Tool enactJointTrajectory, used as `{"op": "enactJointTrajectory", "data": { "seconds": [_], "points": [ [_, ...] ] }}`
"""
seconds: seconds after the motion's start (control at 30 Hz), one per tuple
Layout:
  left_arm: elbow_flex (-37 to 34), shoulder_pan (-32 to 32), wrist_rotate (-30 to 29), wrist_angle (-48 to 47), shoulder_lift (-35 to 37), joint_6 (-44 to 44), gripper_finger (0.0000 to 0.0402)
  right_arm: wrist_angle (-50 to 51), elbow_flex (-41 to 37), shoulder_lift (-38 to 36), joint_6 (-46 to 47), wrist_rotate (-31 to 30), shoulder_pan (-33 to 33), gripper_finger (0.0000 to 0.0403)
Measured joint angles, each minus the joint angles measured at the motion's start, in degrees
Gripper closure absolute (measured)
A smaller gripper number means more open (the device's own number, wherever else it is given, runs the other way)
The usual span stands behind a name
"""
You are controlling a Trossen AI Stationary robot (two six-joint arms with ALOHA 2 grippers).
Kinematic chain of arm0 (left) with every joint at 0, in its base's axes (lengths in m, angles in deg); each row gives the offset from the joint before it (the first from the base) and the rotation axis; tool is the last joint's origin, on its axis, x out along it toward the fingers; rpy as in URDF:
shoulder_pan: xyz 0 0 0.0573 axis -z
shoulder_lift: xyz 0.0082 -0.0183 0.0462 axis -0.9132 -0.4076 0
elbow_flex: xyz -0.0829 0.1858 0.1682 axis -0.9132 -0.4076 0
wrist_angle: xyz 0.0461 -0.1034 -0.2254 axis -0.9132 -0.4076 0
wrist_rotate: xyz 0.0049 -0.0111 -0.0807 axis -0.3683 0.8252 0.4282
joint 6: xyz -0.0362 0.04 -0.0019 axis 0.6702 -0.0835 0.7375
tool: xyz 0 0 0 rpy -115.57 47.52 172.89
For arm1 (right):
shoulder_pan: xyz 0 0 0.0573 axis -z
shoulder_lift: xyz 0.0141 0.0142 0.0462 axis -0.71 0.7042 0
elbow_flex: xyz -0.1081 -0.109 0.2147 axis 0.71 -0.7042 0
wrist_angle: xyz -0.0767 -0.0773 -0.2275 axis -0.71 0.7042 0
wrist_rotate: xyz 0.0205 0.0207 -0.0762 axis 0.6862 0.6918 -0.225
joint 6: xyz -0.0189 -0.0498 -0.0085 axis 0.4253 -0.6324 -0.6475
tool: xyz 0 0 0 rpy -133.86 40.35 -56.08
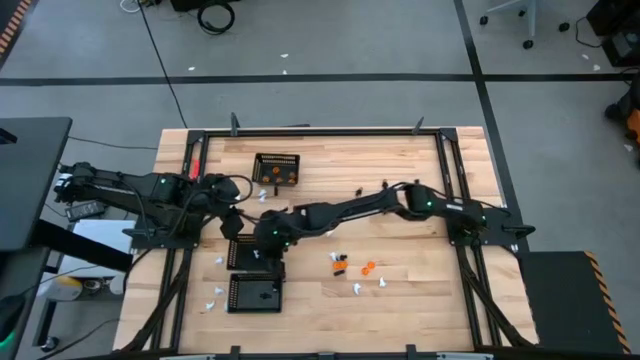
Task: Sort Halloween decoration
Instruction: Put the white toy into the middle black bin
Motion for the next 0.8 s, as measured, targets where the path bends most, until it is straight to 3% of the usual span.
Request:
{"op": "enactJointTrajectory", "data": {
  "seconds": [0.13,0.4,0.67,0.8],
  "points": [
    [0.0,0.0,0.2,-0.3,0.0,-0.3,0.0239,1.0,0.1,0.9,1.6,3.7,0.6,0.0284],
    [0.0,0.1,0.4,0.3,0.0,-1.8,0.0239,7.1,0.2,-2.9,1.9,1.6,1.6,0.0246],
    [0.0,1.5,0.4,2.0,0.0,-3.1,0.0239,32.7,-0.4,-10.8,-7.7,-15.3,-1.9,0.0257],
    [0.0,1.5,0.4,3.9,0.0,-4.3,0.0239,34.6,-6.5,-14.1,-7.1,-15.4,-1.8,0.0259]
  ]
}}
